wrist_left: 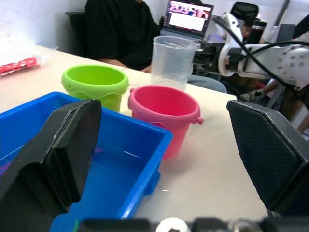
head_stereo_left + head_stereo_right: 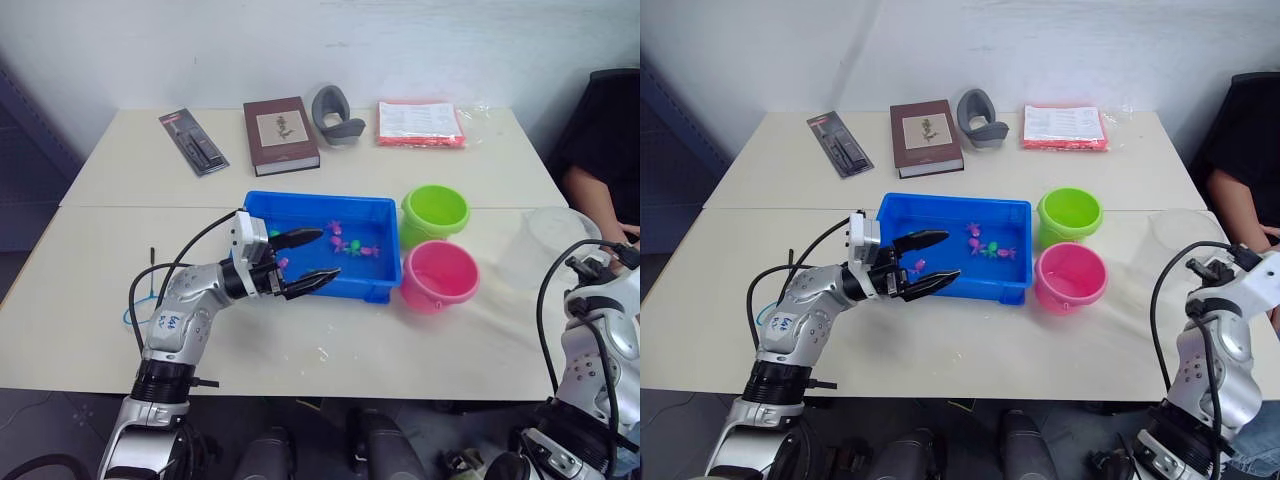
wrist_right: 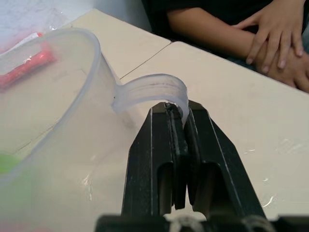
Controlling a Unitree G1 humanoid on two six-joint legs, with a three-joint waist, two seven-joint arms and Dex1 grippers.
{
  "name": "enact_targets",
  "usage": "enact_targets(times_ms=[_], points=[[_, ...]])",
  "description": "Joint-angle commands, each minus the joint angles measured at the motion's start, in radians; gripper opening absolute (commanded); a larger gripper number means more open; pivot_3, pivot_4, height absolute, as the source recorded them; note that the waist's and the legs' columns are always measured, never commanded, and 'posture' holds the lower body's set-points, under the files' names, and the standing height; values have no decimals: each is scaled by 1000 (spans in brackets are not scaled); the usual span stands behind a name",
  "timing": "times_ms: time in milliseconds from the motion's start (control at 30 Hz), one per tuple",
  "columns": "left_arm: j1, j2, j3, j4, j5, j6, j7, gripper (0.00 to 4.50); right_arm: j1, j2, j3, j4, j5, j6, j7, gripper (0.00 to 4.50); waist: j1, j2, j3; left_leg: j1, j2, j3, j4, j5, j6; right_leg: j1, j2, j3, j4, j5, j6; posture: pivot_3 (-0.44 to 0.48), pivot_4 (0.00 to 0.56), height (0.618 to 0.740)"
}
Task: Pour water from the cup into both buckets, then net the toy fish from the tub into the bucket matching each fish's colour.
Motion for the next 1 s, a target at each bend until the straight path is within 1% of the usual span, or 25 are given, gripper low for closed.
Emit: enact_targets(times_ms=[33,200,300,400,500,533,600,633,733,800,833,900,933,1000], points=[[-20,7,-3,-43,-22,2,-23,4500,2,-16,34,51,8,-89,30,44,-1,0,0,0,0,0,0,0,0,0,0,0,0,0,0,0,150,740],[-34,1,-1,-33,-17,6,-21,4500,-3,-32,81,189,-26,-209,38,44,-10,0,0,0,0,0,0,0,0,0,0,0,1,0,0,0,150,740],[-34,7,2,-39,-16,9,-21,4500,14,-45,107,228,-57,-272,29,44,-12,0,0,0,0,0,0,0,0,0,0,0,1,0,0,0,150,740],[-27,19,16,-45,-12,8,-10,4500,52,-38,106,188,-35,-268,17,1169,-11,0,0,0,0,0,0,0,0,0,0,0,1,0,0,0,150,740],[-8,36,32,-46,-10,-2,-6,4500,151,-5,115,55,-1,-181,-13,2612,-10,0,0,0,0,-1,-1,0,0,0,0,0,1,0,0,0,150,740],[-1,41,33,-47,-10,-3,-7,4500,175,3,120,21,12,-159,-20,3213,-10,0,0,0,0,-1,-1,0,0,0,0,0,1,0,0,0,150,740],[17,72,42,-53,6,-12,-7,4500,263,17,143,-97,49,-92,-7,4214,-11,0,0,0,0,-1,-1,0,0,0,0,0,0,0,0,0,150,740],[28,89,60,-60,0,-2,0,4500,314,21,153,-168,78,-47,1,4435,-14,0,0,0,0,-1,-1,0,0,0,-1,0,0,0,0,0,150,740],[71,155,91,-72,-13,18,-21,4500,439,21,134,-337,204,71,11,4435,-15,0,0,0,1,-1,-2,0,0,0,0,1,-2,0,0,0,150,740],[94,207,106,-72,-11,24,-46,4500,534,-27,107,-434,273,141,48,4435,-13,0,0,0,1,-1,-2,0,0,0,0,1,-2,0,0,0,150,740],[106,225,125,-74,-10,24,-37,4500,580,-54,86,-475,308,166,69,4435,-12,1,0,1,1,-1,-1,0,0,0,-1,1,-2,0,0,0,150,740],[136,248,176,-92,-21,28,0,4500,669,-132,57,-547,360,176,163,4435,-10,1,0,1,1,-1,-2,0,0,0,-1,0,-3,-1,-1,0,150,740],[158,256,200,-105,-26,28,14,4500,704,-167,48,-572,369,144,226,4435,-10,1,0,0,1,-1,-2,0,0,0,-1,0,-4,-1,-1,0,150,740],[228,283,253,-132,-16,11,29,4500,756,-220,26,-615,371,-5,410,4435,-12,-3,-1,0,1,-1,-2,-1,1,1,-1,0,-5,0,-1,0,150,740]])
